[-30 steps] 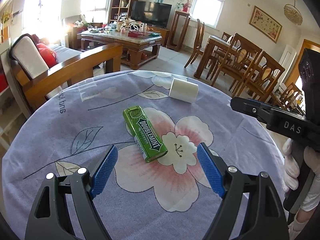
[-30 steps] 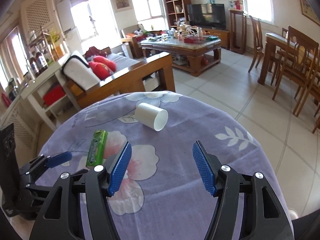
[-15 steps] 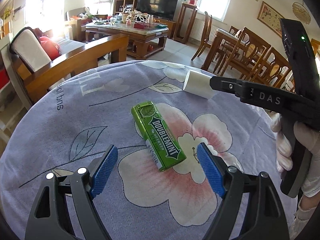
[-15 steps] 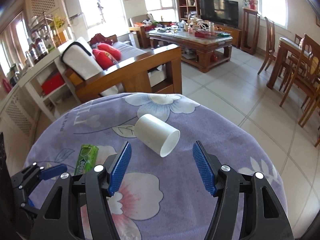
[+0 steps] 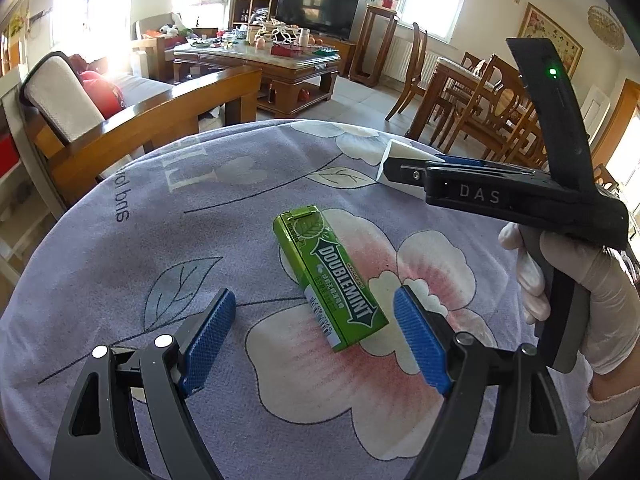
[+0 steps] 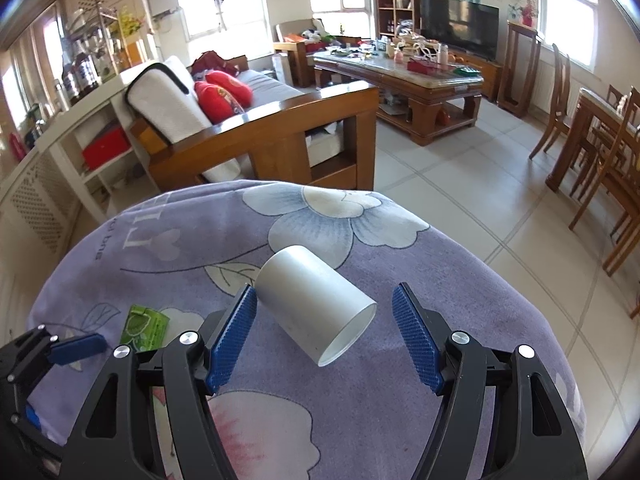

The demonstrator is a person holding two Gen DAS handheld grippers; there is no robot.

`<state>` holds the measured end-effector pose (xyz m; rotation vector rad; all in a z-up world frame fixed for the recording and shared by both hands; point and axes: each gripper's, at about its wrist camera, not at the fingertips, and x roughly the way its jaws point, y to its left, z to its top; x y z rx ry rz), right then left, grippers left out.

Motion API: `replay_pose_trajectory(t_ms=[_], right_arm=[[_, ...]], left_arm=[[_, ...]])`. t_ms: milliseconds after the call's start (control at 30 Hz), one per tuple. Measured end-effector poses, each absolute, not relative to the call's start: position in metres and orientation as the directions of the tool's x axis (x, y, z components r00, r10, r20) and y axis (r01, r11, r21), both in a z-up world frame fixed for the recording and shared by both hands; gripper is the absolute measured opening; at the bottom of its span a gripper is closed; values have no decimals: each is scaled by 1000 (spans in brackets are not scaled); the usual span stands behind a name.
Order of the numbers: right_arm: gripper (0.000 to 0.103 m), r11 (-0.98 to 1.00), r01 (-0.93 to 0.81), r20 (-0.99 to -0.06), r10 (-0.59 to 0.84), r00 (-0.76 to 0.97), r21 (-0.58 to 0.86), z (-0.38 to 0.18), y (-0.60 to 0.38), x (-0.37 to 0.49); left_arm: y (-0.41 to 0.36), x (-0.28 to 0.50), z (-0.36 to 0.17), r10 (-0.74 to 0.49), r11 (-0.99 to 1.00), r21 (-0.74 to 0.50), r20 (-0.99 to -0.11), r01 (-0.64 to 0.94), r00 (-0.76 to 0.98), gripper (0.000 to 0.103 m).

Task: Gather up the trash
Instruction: 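Grasp the green Doublemint gum pack with the left gripper while the right grasps the white paper cup, then carry gum pack and paper cup to the bin and open both grippers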

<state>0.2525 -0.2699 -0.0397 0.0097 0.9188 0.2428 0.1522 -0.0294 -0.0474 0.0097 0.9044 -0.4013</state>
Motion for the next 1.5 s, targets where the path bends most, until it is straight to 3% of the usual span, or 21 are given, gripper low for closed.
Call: replay_pose_trajectory(t_ms=[167,333,600,1067,1500], right_arm=[[48,972,-212,-807,207,553,104,-49,-265,255],[42,970,-204,-807,224,546,131,-47,-265,250],[40,959,-170,-805,283,522,228,-36,-276,225],[40,918,-158,-710,383,591,363,11,-310,108],[40,869,-31,-571,351,742,493,24,-390,-18]], left_arm=[[-28,153,-47,-336,922,-150,-768,356,546,78],[-18,157,-46,-323,932,-152,-763,330,560,54],[-8,163,-46,-327,931,-159,-762,329,559,31],[-28,141,-38,-410,883,-158,-718,442,563,31],[-82,64,-4,-493,815,-100,-637,570,592,31]])
